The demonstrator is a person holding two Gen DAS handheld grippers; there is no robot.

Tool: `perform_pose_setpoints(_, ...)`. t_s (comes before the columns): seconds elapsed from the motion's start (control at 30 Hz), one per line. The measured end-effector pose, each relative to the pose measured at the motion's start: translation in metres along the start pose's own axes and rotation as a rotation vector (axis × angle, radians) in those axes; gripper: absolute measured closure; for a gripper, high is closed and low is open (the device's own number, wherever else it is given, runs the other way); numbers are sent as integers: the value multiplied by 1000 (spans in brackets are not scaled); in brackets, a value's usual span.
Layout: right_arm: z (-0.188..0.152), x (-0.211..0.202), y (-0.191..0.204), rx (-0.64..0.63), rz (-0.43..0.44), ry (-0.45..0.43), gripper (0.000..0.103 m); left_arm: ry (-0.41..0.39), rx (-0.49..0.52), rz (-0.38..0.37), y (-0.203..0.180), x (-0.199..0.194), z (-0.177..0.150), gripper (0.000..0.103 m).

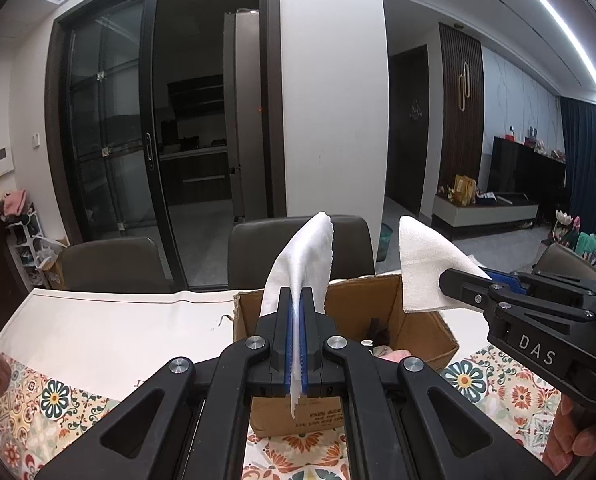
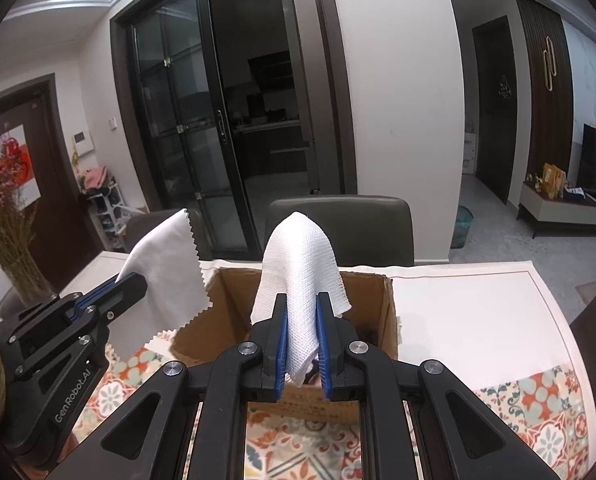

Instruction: Organize soft objects

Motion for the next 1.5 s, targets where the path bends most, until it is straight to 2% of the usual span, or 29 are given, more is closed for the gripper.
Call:
perform_pose_setpoints(0.37, -5, 49, -11, -22, -13, 94, 89, 104, 35, 29, -6, 56, -7, 98)
perform_pose_setpoints(0.73, -12, 83, -13, -61, -2, 176, 88, 206, 48, 65, -9, 91, -22, 96)
perform_pose_setpoints(0.8, -15, 87, -16, -59, 4, 196, 85, 215, 46, 75, -11, 94, -23, 85)
perform_pose_setpoints(0.83, -16, 90, -17, -50, 14, 211, 82, 222, 42, 83, -11, 96, -24, 74)
perform_pose_setpoints(0.87, -16, 93, -18, -44, 17, 221, 71, 224, 38, 86, -8, 96, -24, 66)
perform_pose_setpoints(0.9, -17, 94, -19, -36, 12, 227, 59, 221, 32, 89, -8, 96, -24, 66)
perform_pose_setpoints(0.93, -19, 94, -20, -32, 4, 227, 56, 218, 33, 92, -8, 95, -24, 66)
perform_pose_setpoints(1.2, -20, 74, -21, -25, -48, 211, 56, 179, 38, 147, -5, 74, -23, 53)
perform_pose_setpoints(1.5, -19, 27, -7, 17, -64, 156, 56, 106, 5, 172, 0, 15, -11, 45)
Point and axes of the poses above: each gripper's, at about its wrist camera, not at the fingertips, and x roughly the way its jaws point, y to its left, z to its top, the point moved 1 cm from there along x, roughly the way its jaws point, and after that the axes turned 15 degrees about -x, right-handed, at the moved point
